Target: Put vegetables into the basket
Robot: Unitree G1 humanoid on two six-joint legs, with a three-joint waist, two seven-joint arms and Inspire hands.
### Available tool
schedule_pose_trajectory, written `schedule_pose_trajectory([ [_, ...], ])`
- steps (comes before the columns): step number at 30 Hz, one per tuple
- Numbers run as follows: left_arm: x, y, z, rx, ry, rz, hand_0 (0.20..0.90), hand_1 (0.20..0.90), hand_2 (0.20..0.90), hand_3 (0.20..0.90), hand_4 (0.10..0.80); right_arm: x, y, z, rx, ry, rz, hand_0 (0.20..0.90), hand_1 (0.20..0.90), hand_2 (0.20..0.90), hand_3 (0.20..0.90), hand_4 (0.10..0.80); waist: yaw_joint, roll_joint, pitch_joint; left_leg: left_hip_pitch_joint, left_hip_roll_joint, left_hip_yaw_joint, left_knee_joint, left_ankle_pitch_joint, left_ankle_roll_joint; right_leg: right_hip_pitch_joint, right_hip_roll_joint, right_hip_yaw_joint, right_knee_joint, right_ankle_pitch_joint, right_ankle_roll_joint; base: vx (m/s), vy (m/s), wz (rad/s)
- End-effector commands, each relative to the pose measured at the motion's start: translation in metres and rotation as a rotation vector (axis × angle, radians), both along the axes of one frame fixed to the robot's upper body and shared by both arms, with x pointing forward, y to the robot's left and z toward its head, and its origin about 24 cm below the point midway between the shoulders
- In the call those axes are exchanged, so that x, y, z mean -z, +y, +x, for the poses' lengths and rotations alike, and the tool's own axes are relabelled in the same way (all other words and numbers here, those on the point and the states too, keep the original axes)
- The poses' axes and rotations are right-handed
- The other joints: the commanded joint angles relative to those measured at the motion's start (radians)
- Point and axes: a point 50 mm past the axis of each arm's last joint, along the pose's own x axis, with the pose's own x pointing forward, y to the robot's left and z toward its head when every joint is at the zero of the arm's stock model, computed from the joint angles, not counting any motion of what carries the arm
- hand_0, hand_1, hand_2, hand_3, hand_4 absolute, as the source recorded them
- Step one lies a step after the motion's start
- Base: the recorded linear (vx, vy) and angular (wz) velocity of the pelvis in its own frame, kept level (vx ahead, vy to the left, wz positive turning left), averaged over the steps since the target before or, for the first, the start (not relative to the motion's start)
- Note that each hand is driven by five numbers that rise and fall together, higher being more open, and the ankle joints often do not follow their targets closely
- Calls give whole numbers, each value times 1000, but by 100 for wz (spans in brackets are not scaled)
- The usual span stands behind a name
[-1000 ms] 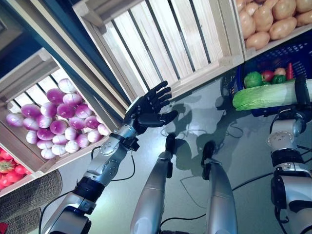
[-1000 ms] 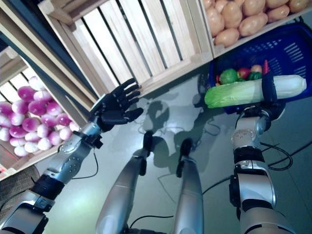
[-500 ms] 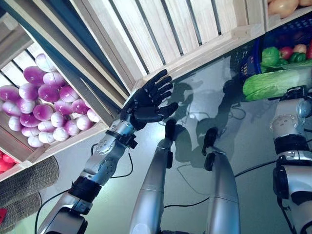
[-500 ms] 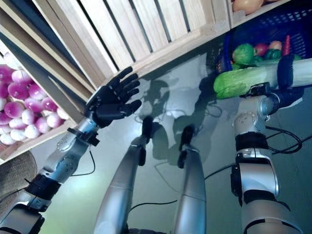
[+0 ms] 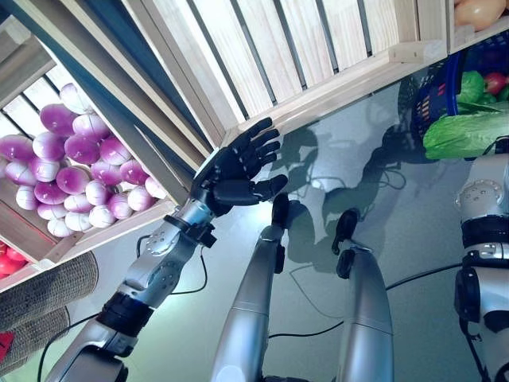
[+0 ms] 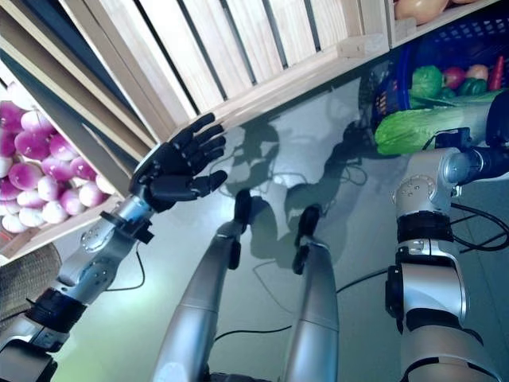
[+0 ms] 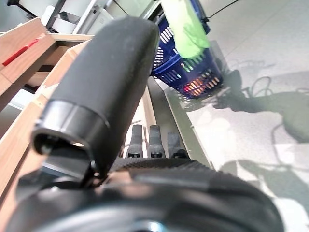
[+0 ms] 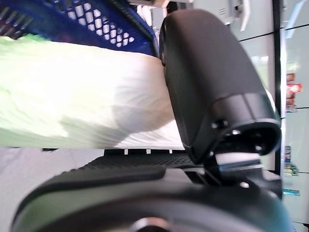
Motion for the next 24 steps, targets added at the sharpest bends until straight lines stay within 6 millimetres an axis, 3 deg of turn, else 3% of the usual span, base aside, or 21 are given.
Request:
schedule_pose_trajectory([
  [1,-40,-10,-19,89,-220,-111,900,900,900,900,800,-71,-37,-55,255,-166,-264,300,300,300,300,400,-6,27,-1,30,-8,-11,6,-73,-11,59,49,-29,-8,59,-30,0,0,0],
  [6,-41,-12,-19,92,-236,-89,900,900,900,900,800,-84,-40,-57,268,-198,-259,300,300,300,300,400,-2,27,-1,34,-4,-10,-31,-51,-8,69,56,-33,-52,72,-35,12,-5,1],
  [11,-40,-11,-20,100,-244,-103,900,900,900,900,800,-85,-47,-65,306,-254,-230,300,300,300,300,400,2,31,-1,77,-7,-14,-55,-63,-10,105,56,-44,-70,53,-40,6,-6,1],
  [19,-39,-12,-25,119,-239,-98,900,900,900,900,800,-99,-44,-79,564,-79,-283,300,300,300,300,400,8,29,-1,99,-11,-17,-75,-52,-7,125,52,-63,-92,64,-44,12,-2,-2],
  [24,-38,-15,-27,130,-240,-83,900,900,900,900,800,-103,-42,-78,552,-68,-298,300,300,300,300,400,10,34,-1,108,-13,-15,-83,-57,-4,134,49,-66,-102,57,-44,27,-14,3],
])
